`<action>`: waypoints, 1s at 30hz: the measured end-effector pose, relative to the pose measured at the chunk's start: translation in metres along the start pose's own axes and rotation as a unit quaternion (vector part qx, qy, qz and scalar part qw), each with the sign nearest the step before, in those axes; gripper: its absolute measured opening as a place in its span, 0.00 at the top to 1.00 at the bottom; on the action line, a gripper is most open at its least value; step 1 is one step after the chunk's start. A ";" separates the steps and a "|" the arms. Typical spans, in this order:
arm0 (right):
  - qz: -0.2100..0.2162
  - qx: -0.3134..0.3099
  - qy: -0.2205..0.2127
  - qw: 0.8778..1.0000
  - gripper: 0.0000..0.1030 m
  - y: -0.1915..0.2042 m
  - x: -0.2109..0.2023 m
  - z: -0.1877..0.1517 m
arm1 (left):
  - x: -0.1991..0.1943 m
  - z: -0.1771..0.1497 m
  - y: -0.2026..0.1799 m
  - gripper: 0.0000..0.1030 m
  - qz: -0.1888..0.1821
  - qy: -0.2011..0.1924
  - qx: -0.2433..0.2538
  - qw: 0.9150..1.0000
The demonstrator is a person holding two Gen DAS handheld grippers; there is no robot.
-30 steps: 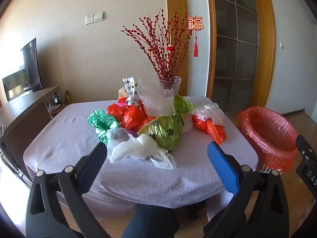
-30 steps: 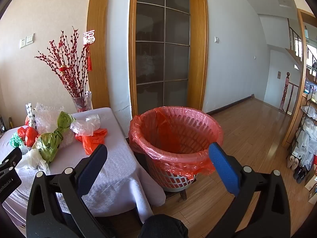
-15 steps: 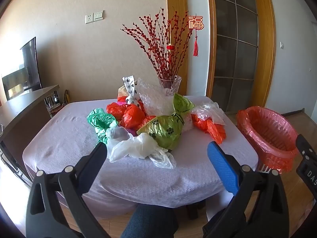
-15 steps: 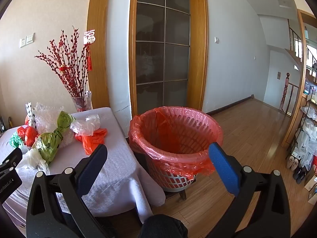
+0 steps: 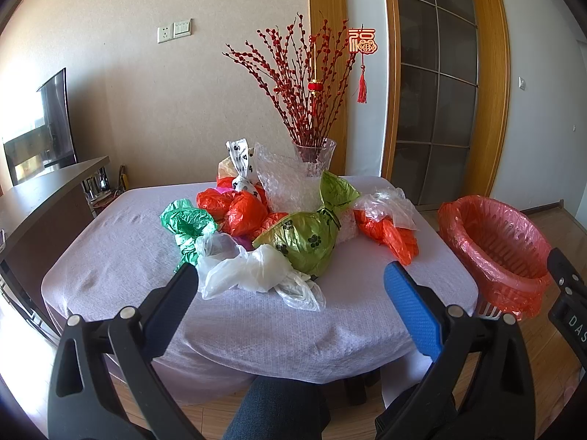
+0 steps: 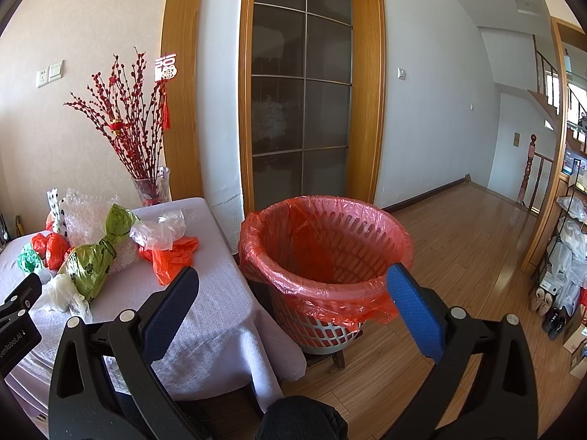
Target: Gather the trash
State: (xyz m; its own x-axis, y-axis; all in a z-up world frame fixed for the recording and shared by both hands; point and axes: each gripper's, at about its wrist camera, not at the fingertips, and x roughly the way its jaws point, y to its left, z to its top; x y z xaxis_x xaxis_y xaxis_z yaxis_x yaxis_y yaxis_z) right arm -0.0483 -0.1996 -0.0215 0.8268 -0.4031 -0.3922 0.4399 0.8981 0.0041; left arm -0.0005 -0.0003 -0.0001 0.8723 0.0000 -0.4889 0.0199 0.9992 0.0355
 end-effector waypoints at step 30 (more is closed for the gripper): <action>0.000 -0.001 0.001 1.000 0.02 0.000 0.001 -0.001 | 0.000 0.000 0.000 0.04 -0.001 0.003 -0.001 1.000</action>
State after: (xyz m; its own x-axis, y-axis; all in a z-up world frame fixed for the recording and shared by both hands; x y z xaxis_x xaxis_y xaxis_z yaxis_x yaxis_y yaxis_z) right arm -0.0473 -0.2000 -0.0225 0.8257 -0.4032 -0.3946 0.4399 0.8980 0.0030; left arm -0.0003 -0.0001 -0.0001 0.8695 -0.0008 -0.4940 0.0199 0.9992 0.0334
